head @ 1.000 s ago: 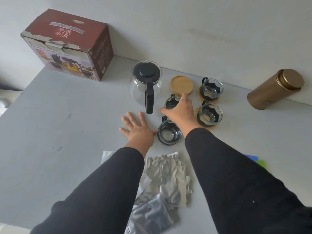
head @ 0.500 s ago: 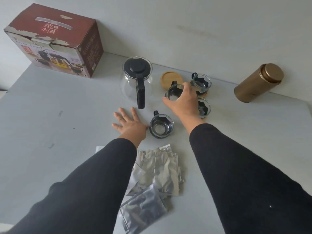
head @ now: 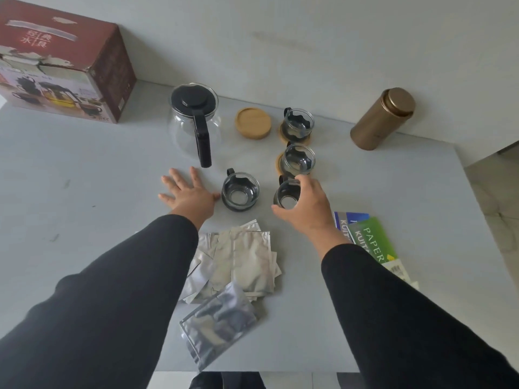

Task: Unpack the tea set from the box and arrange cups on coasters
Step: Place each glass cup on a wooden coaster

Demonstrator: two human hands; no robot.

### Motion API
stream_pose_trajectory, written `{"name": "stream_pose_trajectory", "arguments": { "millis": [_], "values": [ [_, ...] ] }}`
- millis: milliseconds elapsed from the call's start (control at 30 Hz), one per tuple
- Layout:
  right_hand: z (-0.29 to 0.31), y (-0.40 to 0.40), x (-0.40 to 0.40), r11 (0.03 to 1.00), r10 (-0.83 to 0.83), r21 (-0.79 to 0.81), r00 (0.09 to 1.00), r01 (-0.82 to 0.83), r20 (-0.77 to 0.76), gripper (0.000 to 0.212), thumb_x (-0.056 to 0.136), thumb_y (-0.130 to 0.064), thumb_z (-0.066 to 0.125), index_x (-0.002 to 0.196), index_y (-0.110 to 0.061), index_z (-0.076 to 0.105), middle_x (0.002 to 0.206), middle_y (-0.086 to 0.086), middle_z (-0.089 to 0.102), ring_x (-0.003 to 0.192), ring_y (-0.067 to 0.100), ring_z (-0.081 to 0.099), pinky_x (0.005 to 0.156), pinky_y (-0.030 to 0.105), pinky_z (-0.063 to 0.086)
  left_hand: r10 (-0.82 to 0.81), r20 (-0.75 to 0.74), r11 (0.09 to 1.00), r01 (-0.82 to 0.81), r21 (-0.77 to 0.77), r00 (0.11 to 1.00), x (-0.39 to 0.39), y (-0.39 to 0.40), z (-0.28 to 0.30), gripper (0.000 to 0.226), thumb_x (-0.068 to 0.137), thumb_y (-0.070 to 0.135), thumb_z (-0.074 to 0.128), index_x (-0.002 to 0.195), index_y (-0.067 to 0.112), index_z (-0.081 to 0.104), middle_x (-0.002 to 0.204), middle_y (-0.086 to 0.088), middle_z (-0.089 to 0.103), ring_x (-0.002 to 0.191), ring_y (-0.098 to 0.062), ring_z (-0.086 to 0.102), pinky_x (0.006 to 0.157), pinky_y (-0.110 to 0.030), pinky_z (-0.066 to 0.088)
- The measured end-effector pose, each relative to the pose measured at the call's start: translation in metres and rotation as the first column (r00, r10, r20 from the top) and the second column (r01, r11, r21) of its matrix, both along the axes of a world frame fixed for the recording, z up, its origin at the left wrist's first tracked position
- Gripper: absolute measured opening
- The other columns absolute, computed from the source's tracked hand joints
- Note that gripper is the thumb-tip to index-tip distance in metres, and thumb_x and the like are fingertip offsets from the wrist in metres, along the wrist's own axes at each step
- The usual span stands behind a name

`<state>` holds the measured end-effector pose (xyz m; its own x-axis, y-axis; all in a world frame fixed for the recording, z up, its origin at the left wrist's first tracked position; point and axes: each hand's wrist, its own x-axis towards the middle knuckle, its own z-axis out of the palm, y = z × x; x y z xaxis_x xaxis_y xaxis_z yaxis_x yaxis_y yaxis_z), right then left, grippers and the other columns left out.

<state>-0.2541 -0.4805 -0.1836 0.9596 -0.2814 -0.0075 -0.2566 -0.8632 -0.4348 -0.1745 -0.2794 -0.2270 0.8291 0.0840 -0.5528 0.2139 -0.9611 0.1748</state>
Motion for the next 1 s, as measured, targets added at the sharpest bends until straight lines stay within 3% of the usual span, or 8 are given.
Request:
{"name": "stream_pose_trajectory", "arguments": {
  "millis": [233, 367, 433, 533, 667, 867, 1000],
  "values": [
    [-0.017, -0.004, 0.000, 0.998, -0.049, 0.047, 0.997, 0.051, -0.052, 0.072, 0.065, -0.040, 0.080, 0.122, -0.013, 0.046, 0.118, 0.011, 0.052, 0.112, 0.027, 0.050, 0.090, 0.032, 0.044, -0.001, -0.012, 1.000, 0.001, 0.019, 1.000, 0.001, -0.001, 0.001, 0.083, 0.095, 0.055, 0.035, 0.149, 0.023, -0.020, 0.152, -0.022, -0.029, 0.141, -0.041, -0.021, 0.113, -0.060, 0.002],
    [-0.016, -0.008, -0.001, 0.999, -0.018, 0.038, 0.999, 0.020, -0.050, 0.083, 0.064, -0.046, 0.080, 0.130, -0.014, 0.042, 0.123, 0.009, 0.050, 0.117, 0.025, 0.047, 0.093, 0.035, 0.045, -0.003, -0.018, 1.000, 0.003, 0.021, 1.000, 0.001, -0.002, 0.002, 0.083, 0.096, 0.055, 0.035, 0.149, 0.022, -0.020, 0.152, -0.022, -0.029, 0.141, -0.041, -0.022, 0.113, -0.060, 0.002],
    [-0.011, -0.007, -0.002, 1.000, 0.024, -0.006, 0.999, -0.024, 0.035, 0.083, 0.067, -0.049, 0.076, 0.133, -0.012, 0.042, 0.124, 0.009, 0.051, 0.117, 0.025, 0.047, 0.092, 0.037, 0.046, -0.004, -0.020, 1.000, 0.005, 0.022, 1.000, 0.001, -0.002, 0.003, 0.083, 0.096, 0.054, 0.035, 0.149, 0.022, -0.020, 0.152, -0.022, -0.029, 0.141, -0.042, -0.021, 0.113, -0.060, 0.002],
    [0.003, -0.002, 0.009, 0.997, 0.065, -0.045, 0.971, -0.056, 0.229, 0.065, 0.071, -0.043, 0.069, 0.122, -0.006, 0.053, 0.115, 0.012, 0.057, 0.106, 0.028, 0.054, 0.080, 0.035, 0.048, -0.002, -0.023, 1.000, 0.003, 0.029, 1.000, 0.001, -0.003, 0.004, 0.083, 0.096, 0.054, 0.035, 0.149, 0.023, -0.020, 0.152, -0.021, -0.029, 0.141, -0.041, -0.021, 0.113, -0.060, 0.003],
    [0.021, 0.001, 0.052, 0.998, 0.068, -0.022, 0.954, -0.064, 0.294, 0.048, 0.076, -0.030, 0.069, 0.115, -0.003, 0.057, 0.108, 0.014, 0.058, 0.100, 0.030, 0.055, 0.078, 0.035, 0.047, 0.002, -0.043, 0.999, 0.000, 0.044, 0.999, 0.001, -0.003, 0.004, 0.082, 0.096, 0.055, 0.032, 0.149, 0.024, -0.022, 0.152, -0.020, -0.030, 0.141, -0.040, -0.023, 0.113, -0.060, 0.001],
    [0.015, 0.017, 0.130, 0.995, 0.095, 0.020, 0.990, -0.098, 0.105, 0.064, 0.079, -0.033, 0.068, 0.131, -0.006, 0.042, 0.126, 0.016, 0.046, 0.121, 0.029, 0.042, 0.096, 0.030, 0.033, 0.003, -0.069, 0.999, 0.000, 0.043, 0.998, 0.003, -0.004, 0.004, 0.077, 0.098, 0.052, 0.027, 0.146, 0.023, -0.026, 0.150, -0.021, -0.034, 0.139, -0.042, -0.026, 0.112, -0.061, -0.001],
    [-0.001, 0.031, 0.172, 0.997, 0.062, 0.058, 0.996, -0.059, -0.058, 0.074, 0.079, -0.037, 0.068, 0.136, -0.007, 0.032, 0.131, 0.018, 0.039, 0.125, 0.032, 0.036, 0.100, 0.032, 0.033, 0.001, -0.078, 0.999, 0.003, 0.044, 0.997, 0.003, -0.005, 0.007, 0.075, 0.100, 0.047, 0.025, 0.145, 0.021, -0.028, 0.149, -0.023, -0.034, 0.139, -0.043, -0.027, 0.113, -0.060, -0.001]
  ]
}}
